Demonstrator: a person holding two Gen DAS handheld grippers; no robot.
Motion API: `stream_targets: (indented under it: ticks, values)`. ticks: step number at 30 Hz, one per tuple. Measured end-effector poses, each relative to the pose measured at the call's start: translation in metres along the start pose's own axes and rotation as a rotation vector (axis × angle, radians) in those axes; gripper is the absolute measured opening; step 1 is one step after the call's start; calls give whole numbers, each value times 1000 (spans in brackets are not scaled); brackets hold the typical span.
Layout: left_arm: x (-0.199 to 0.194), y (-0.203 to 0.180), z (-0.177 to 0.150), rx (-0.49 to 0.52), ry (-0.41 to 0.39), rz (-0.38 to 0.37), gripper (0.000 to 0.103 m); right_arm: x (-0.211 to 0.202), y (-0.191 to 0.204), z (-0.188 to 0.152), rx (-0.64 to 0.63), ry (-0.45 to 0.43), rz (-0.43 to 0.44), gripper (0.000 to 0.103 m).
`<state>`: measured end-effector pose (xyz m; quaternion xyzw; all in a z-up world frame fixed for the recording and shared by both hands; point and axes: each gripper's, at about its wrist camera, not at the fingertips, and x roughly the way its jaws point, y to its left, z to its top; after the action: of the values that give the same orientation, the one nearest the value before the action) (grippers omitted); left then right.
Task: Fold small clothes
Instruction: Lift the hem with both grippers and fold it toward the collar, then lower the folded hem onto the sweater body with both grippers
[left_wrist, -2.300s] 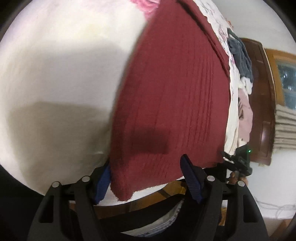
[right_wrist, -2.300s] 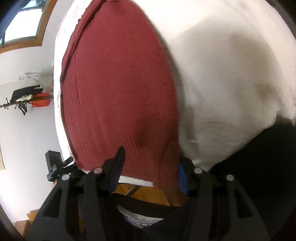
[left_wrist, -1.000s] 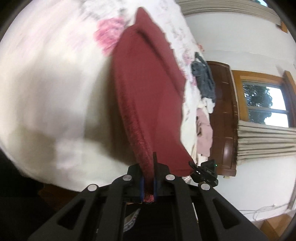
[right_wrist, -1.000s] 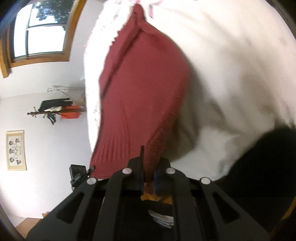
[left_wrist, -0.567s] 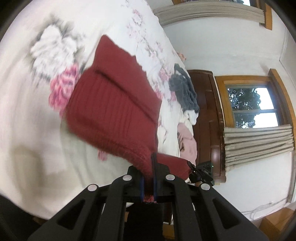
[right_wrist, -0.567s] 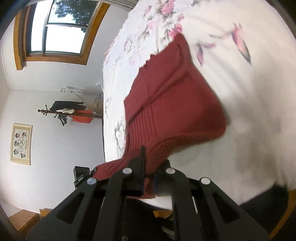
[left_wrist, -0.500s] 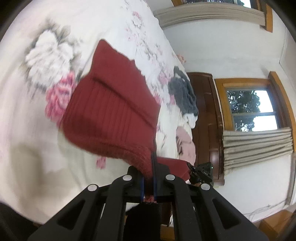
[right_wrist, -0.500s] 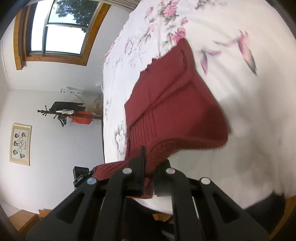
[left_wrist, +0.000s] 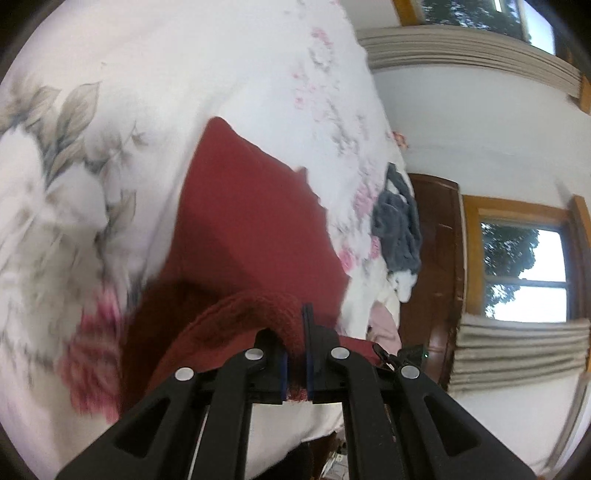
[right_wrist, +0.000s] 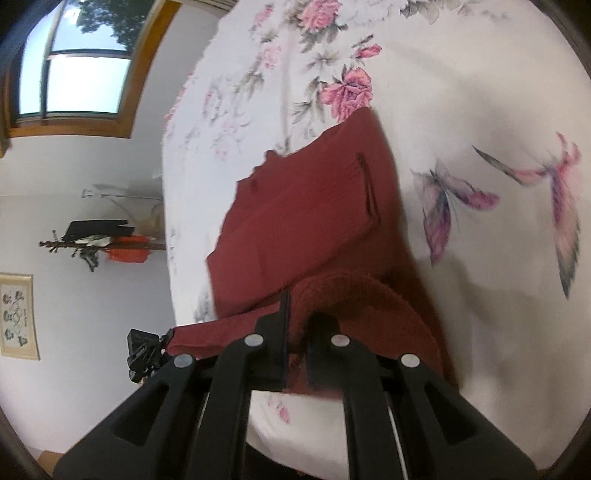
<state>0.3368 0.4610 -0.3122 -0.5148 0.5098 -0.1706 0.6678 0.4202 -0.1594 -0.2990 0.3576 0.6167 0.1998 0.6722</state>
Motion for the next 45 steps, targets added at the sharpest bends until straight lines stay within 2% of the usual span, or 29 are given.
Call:
stream_targets:
  ticks: [5, 7, 9, 10, 11, 12, 13, 14, 15, 16, 22, 25, 29, 34, 36, 38, 40, 41, 42, 45]
  values:
    - [34, 24, 35, -51, 9, 67, 9, 35, -21, 32, 58, 24, -49, 6]
    - [42, 33, 46, -76, 6, 83, 16, 43, -30, 40, 86, 34, -45, 11]
    - [46, 41, 51, -109, 4, 71, 32, 47, -37, 47, 113, 38, -30, 13]
    - [45, 44, 53, -122, -7, 52, 36, 46, -38, 49, 117, 37, -15, 15]
    - [40, 44, 55, -124, -32, 23, 41, 45, -38, 51, 117, 34, 0, 20]
    - [36, 43, 56, -116, -47, 4, 44, 40, -36, 52, 108, 22, 20, 23]
    - [31, 40, 57, -98, -60, -15, 44, 33, -34, 54, 92, 2, 23, 30]
    - [27, 36, 57, -70, -68, -21, 45, 28, -33, 55, 77, -8, 24, 37]
    - [23, 31, 58, -36, -73, -8, 46, 24, -32, 55, 66, -15, 33, 39]
    - [21, 25, 57, 7, -73, 22, 46, 20, -31, 55, 55, -20, 29, 39]
    - [34, 6, 51, 206, -3, 224, 46, 20, -25, 48, -116, -42, -133, 39]
    - [44, 12, 47, 249, 32, 322, 46, 32, -26, 42, -194, -38, -218, 44]
    - [54, 16, 47, 268, 54, 373, 50, 48, -27, 35, -232, -8, -250, 44]
    - [59, 15, 53, 320, 8, 508, 59, 53, -10, 22, -314, -20, -280, 44]
    - [57, 14, 53, 335, -9, 523, 63, 53, -2, 17, -353, -25, -282, 44]
    - [63, 15, 50, 344, 38, 498, 62, 55, 3, 14, -387, -27, -301, 44]
    - [70, 14, 43, 385, 67, 508, 56, 59, 3, 13, -408, -27, -322, 44]
    - [72, 14, 41, 399, 69, 509, 39, 60, 2, 13, -411, -27, -323, 43]
    - [72, 14, 39, 403, 73, 507, 26, 62, 2, 13, -415, -28, -324, 41]
    - [69, 13, 34, 423, 47, 509, 19, 64, 3, 13, -433, -42, -333, 32]
